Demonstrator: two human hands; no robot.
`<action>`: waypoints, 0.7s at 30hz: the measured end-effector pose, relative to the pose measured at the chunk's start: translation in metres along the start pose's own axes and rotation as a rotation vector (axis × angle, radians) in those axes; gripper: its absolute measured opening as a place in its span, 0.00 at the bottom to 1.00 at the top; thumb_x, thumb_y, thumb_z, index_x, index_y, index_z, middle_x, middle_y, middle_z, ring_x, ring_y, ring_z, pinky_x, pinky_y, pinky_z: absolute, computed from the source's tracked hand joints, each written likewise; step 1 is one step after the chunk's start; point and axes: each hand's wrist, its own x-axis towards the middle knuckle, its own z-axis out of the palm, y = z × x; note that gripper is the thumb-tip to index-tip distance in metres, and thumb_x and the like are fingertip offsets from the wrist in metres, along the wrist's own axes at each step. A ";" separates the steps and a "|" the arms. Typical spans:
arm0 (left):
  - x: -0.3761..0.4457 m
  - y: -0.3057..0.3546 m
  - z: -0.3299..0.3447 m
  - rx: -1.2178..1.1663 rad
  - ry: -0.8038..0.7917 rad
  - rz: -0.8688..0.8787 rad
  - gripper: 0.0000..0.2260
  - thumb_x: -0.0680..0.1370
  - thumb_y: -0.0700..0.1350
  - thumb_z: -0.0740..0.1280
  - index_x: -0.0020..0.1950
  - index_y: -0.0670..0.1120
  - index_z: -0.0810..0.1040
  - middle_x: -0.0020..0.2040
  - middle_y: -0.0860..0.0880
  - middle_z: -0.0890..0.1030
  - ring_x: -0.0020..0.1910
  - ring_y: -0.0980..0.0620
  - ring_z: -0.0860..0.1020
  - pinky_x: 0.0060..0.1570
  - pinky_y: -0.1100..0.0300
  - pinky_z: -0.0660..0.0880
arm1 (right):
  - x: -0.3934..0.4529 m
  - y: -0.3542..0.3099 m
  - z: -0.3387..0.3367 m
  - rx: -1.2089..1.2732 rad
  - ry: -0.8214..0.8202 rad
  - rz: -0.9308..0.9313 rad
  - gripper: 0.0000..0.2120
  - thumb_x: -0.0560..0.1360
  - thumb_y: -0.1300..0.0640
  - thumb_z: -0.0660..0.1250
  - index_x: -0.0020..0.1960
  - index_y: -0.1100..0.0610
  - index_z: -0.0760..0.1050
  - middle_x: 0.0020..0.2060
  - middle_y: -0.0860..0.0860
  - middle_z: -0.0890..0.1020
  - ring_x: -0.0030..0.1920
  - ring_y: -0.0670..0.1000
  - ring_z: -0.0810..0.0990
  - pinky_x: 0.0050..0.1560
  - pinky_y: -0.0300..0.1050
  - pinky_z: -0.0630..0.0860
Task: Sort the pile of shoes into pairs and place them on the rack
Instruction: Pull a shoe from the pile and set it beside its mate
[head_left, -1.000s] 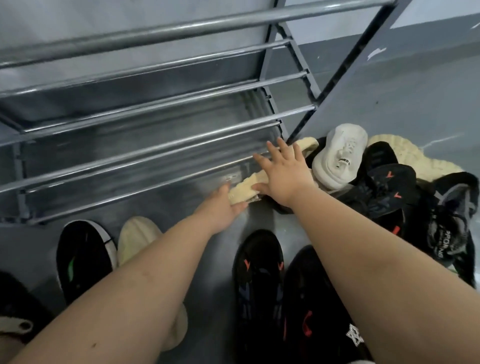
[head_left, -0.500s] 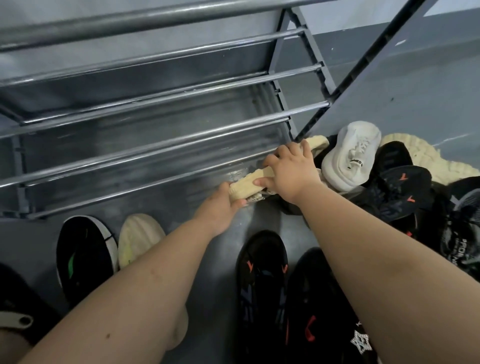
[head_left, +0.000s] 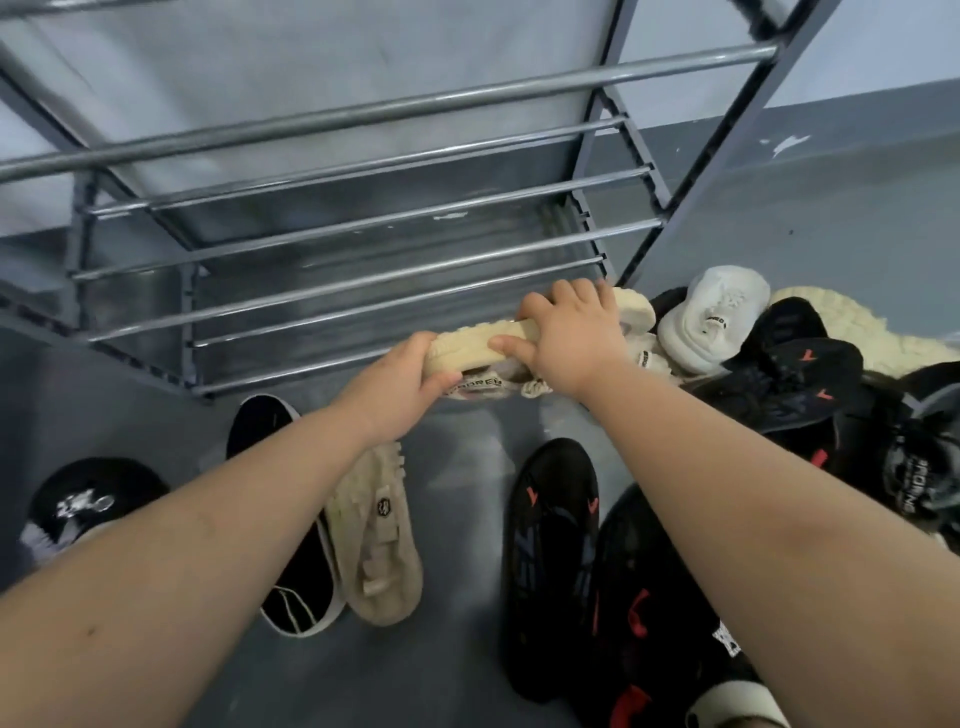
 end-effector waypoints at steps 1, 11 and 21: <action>-0.012 -0.001 -0.003 0.026 -0.012 -0.007 0.22 0.80 0.54 0.59 0.71 0.45 0.62 0.67 0.44 0.72 0.64 0.45 0.72 0.59 0.54 0.68 | -0.010 -0.006 -0.002 0.024 0.008 -0.009 0.27 0.76 0.34 0.52 0.64 0.51 0.70 0.62 0.56 0.71 0.67 0.59 0.64 0.74 0.58 0.50; -0.109 -0.023 -0.023 0.107 -0.186 -0.115 0.23 0.79 0.59 0.56 0.67 0.45 0.67 0.62 0.43 0.75 0.56 0.45 0.76 0.57 0.54 0.72 | -0.117 -0.043 -0.004 0.124 -0.128 0.065 0.37 0.75 0.31 0.52 0.75 0.53 0.55 0.75 0.58 0.56 0.75 0.60 0.54 0.73 0.57 0.58; -0.177 0.006 0.028 -0.877 -0.129 -0.350 0.18 0.81 0.52 0.59 0.62 0.39 0.71 0.42 0.45 0.81 0.39 0.48 0.82 0.46 0.55 0.80 | -0.179 -0.065 0.003 0.604 -0.215 0.317 0.40 0.75 0.36 0.58 0.78 0.54 0.46 0.73 0.60 0.58 0.72 0.61 0.61 0.71 0.53 0.60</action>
